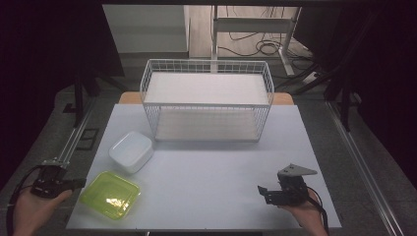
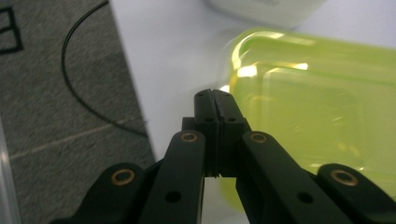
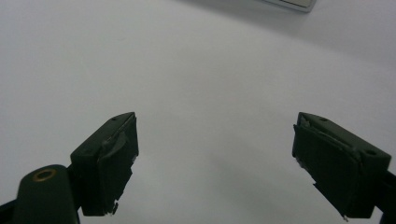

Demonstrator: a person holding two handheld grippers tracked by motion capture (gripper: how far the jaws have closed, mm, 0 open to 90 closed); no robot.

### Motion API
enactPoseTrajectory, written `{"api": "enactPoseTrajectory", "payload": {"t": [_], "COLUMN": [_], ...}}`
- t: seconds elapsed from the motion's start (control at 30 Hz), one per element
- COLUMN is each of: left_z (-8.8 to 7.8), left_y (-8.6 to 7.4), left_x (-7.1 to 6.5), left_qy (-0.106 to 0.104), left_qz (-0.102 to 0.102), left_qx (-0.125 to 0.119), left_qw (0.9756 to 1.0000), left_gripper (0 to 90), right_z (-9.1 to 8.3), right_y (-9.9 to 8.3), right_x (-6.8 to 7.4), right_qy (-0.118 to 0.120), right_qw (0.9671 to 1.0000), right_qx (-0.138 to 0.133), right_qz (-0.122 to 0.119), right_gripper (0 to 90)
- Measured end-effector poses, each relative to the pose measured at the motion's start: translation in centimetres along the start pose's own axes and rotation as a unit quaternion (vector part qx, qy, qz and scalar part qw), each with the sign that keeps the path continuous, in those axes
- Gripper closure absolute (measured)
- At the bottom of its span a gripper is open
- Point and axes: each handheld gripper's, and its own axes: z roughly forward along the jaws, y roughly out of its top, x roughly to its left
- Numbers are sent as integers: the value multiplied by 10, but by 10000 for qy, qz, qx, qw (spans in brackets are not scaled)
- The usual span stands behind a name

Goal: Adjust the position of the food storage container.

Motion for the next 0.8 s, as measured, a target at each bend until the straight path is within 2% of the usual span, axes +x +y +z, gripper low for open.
{"api": "enactPoseTrajectory", "payload": {"t": [0.07, 0.2, 0.37, 0.4, 0.43, 0.53, 0.8], "left_z": [1, 5, 9, 12, 13, 16, 23], "left_y": [-2, -10, -15, -16, -15, -14, -12], "left_x": [2, 9, 12, 11, 10, 7, -10], "left_qy": [11, 10, -78, -216, -264, -232, -389], "left_qz": [-24, -48, -80, -70, -77, -83, 43], "left_qx": [41, 294, 366, 381, 381, 402, 474], "left_qw": [10000, 9996, 9993, 9990, 9989, 9989, 9981], "left_gripper": [896, 896, 897, 897, 897, 897, 897], "right_z": [1, 2, 3, 3, 3, 3, 5], "right_y": [0, -1, -1, -1, -1, -1, -2], "right_x": [0, 1, 2, 2, 2, 2, 2], "right_qy": [-3, 8, 3, -2, -1, -2, -4], "right_qw": [10000, 10000, 10000, 10000, 10000, 10000, 9999], "right_qx": [7, 36, 53, 58, 61, 65, 100], "right_qz": [-1, -14, -17, -30, -34, -44, -24], "right_gripper": [143, 143, 143, 143, 144, 143, 143]}}
